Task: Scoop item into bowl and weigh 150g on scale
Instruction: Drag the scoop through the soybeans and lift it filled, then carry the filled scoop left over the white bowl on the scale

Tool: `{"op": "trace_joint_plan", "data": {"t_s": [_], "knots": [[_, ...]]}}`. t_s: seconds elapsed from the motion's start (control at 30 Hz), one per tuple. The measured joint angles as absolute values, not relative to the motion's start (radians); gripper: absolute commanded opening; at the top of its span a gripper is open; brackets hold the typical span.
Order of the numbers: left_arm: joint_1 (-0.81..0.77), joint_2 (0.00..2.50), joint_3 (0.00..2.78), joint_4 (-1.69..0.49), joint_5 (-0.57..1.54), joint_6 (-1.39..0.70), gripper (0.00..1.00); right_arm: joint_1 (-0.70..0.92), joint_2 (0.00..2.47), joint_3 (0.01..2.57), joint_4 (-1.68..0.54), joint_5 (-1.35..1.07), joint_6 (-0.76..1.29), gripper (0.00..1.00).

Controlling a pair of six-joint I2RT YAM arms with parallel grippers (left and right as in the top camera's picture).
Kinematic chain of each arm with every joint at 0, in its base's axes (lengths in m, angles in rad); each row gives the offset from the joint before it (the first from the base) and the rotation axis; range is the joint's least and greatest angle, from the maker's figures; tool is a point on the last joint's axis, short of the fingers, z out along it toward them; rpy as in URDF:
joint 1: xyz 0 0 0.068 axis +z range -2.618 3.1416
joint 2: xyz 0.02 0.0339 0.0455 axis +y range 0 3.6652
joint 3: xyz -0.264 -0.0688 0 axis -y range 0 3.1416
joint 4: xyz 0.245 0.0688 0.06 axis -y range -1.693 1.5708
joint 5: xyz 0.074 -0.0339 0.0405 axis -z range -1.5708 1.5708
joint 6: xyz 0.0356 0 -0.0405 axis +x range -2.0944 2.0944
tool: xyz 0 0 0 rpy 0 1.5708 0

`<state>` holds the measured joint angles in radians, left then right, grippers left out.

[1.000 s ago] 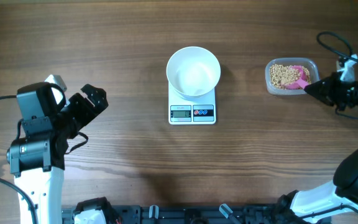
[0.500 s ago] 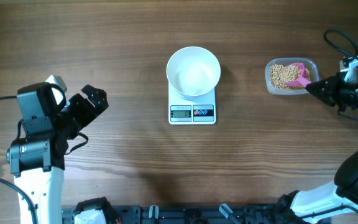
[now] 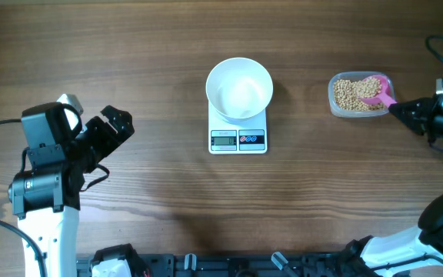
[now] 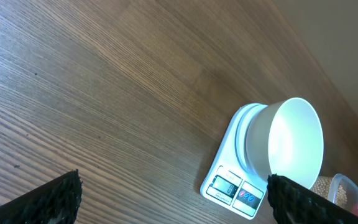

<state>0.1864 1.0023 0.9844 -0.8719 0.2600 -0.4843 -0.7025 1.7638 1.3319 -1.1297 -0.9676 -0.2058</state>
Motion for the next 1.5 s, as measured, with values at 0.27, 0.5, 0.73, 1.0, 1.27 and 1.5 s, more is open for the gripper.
{"op": "trace_joint_plan", "data": {"t_s": [0.27,0.5,0.73,1.0,1.27,1.5], "knots": [[0.186,1.002,0.984,-0.872,0.26,-0.484,1.0,-0.706,1.764,1.332,-1.145,-1.013,-0.234,0.04],[0.186,1.002,0.984,-0.872,0.26,-0.484,1.0,-0.706,1.764,1.332,-1.145,-1.059,-0.239,0.04],[0.186,1.002,0.984,-0.872,0.26,-0.484,1.0,-0.706,1.764,1.332,-1.149,-1.141,-0.257,0.04],[0.186,1.002,0.984,-0.872,0.26,-0.484,1.0,-0.705,1.764,1.332,-1.184,-1.242,-0.268,0.04],[0.186,1.002,0.984,-0.872,0.26,-0.484,1.0,-0.636,1.764,1.332,-1.241,-1.303,-0.303,0.04],[0.186,1.002,0.984,-0.872,0.26,-0.484,1.0,-0.502,1.764,1.332,-1.244,-1.37,-0.312,0.04]]}}
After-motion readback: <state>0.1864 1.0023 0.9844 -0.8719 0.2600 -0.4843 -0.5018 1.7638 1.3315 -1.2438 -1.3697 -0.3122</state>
